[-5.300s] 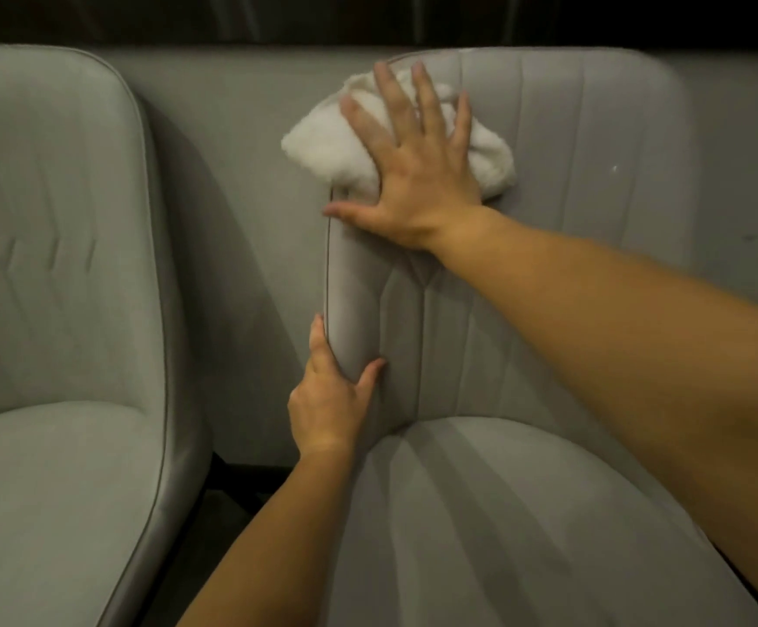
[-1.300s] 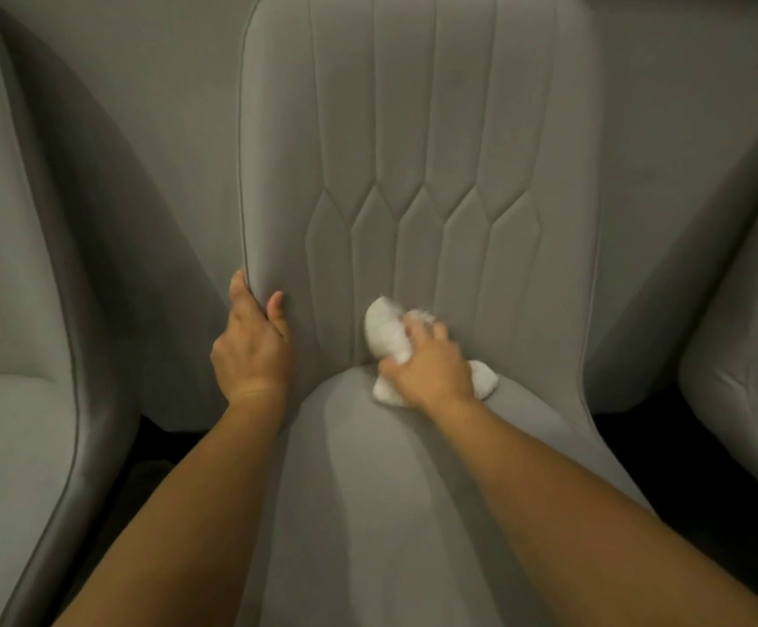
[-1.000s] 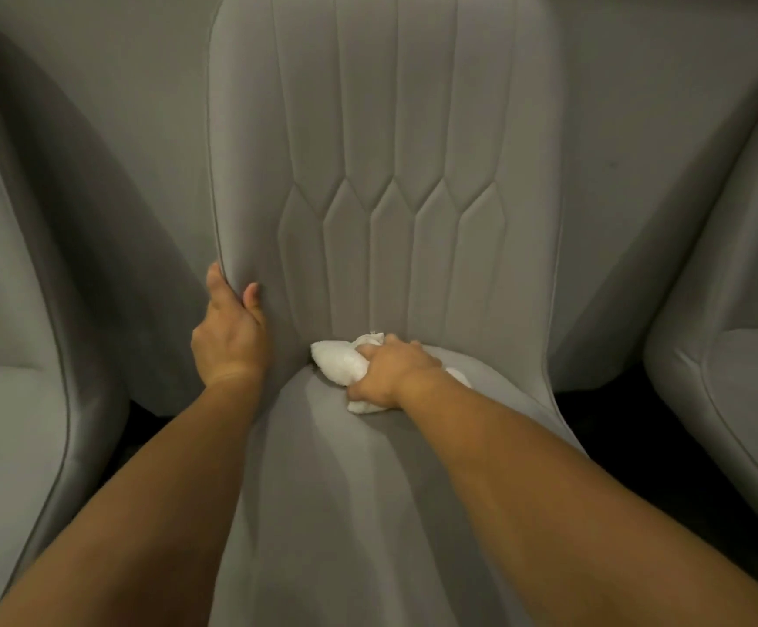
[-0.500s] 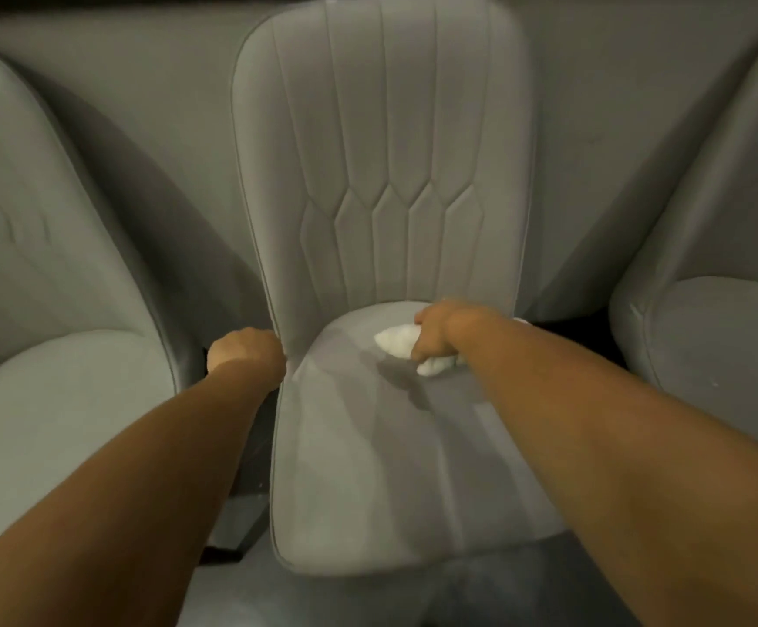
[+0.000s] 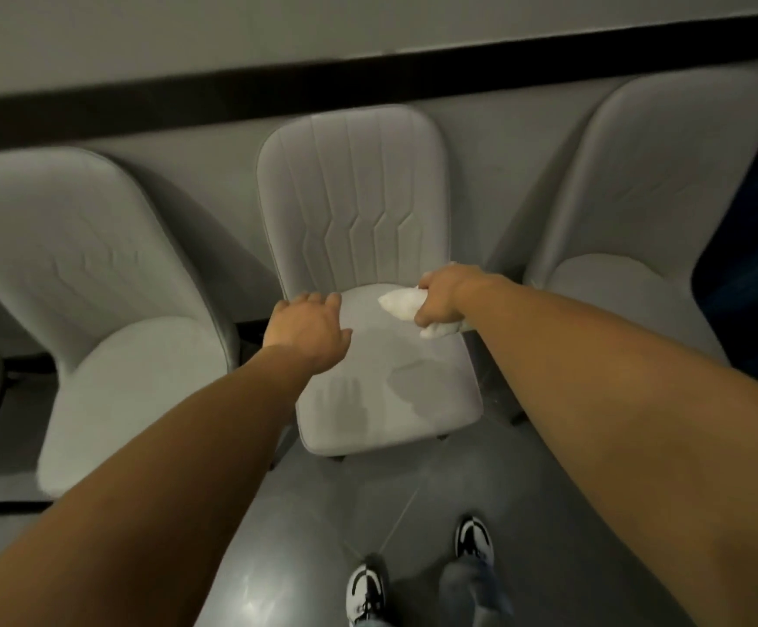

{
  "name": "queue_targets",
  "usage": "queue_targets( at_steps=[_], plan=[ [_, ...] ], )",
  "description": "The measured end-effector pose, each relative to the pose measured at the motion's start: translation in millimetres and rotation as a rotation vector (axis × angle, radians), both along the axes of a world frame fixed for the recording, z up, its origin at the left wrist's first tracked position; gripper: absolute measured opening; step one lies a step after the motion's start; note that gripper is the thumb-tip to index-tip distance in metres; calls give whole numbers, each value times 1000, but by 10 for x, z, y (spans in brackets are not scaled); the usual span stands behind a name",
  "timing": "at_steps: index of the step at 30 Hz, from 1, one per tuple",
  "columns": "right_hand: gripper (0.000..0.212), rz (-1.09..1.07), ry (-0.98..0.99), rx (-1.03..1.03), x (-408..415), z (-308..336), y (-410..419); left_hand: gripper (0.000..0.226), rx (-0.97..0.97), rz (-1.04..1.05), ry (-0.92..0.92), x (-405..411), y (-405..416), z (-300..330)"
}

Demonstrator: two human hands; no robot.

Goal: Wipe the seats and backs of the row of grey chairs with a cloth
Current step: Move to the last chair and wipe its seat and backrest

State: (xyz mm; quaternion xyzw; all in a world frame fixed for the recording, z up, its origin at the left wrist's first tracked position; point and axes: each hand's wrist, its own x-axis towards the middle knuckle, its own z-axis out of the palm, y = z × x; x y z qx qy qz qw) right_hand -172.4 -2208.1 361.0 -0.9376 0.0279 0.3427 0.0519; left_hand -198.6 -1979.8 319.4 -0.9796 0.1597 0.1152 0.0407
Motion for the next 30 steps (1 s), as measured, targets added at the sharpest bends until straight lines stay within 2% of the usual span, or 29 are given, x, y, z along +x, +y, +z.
queue_targets(
  at_steps=[8, 16, 23, 30],
  plan=[
    [72, -176, -5, -33, -1103, 892, -426, 69, -27, -84, -97, -563, 64, 910],
    [80, -419, -19, -31, -1805, 1368, -1011, 70, 11, -79, -7, -841, -57, 1118],
    [85, -494, -40, -14, -1961, 1414, -1723, 67, 26, -207, -3, -863, -990, 1224],
    [87, -446, -27, -11, -1853, 1338, -2953, 71, 17, -217, -11, -809, -2365, 1282]
  ],
)
